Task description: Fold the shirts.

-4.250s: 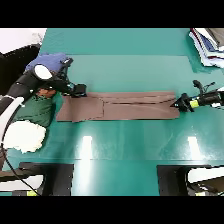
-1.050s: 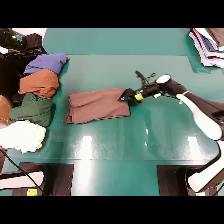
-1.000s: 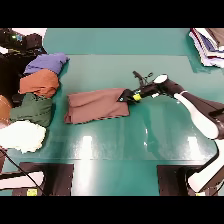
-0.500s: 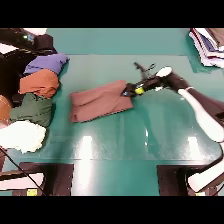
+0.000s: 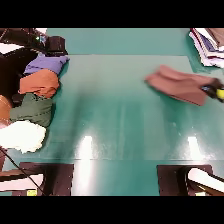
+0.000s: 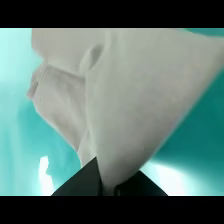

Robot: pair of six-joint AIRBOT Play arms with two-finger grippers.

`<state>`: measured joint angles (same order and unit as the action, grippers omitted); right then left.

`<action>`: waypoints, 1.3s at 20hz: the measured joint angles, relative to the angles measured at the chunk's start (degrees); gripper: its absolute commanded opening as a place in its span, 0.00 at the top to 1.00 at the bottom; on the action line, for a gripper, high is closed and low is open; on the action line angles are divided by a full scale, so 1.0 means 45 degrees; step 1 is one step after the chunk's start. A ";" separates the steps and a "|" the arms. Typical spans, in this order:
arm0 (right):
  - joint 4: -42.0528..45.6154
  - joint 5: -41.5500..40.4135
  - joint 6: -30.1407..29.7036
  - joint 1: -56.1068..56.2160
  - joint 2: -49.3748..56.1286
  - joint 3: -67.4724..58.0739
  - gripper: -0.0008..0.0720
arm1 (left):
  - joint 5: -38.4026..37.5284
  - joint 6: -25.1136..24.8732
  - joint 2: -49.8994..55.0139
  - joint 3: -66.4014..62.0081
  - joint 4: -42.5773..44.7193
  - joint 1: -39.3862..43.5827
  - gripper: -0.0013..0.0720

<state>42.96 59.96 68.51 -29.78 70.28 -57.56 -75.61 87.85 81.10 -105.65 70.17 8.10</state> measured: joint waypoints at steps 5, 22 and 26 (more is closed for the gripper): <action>0.0641 -0.0301 0.0296 -0.5032 -0.1540 0.1705 0.97 | 0.0185 0.0325 0.0000 0.0000 -0.0010 0.0034 0.94; 0.3249 0.2701 0.1783 -0.3045 -0.1957 -0.1331 0.13 | 0.0525 0.0384 0.0000 0.0000 0.0024 0.0053 0.94; 0.2880 0.2929 0.1851 0.0996 -0.1957 -0.2103 0.95 | 0.0617 0.0384 0.0000 0.0000 0.0015 0.0053 0.94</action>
<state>55.92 73.14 76.84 -25.30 61.47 -67.02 -72.84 89.58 81.10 -105.65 70.24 8.34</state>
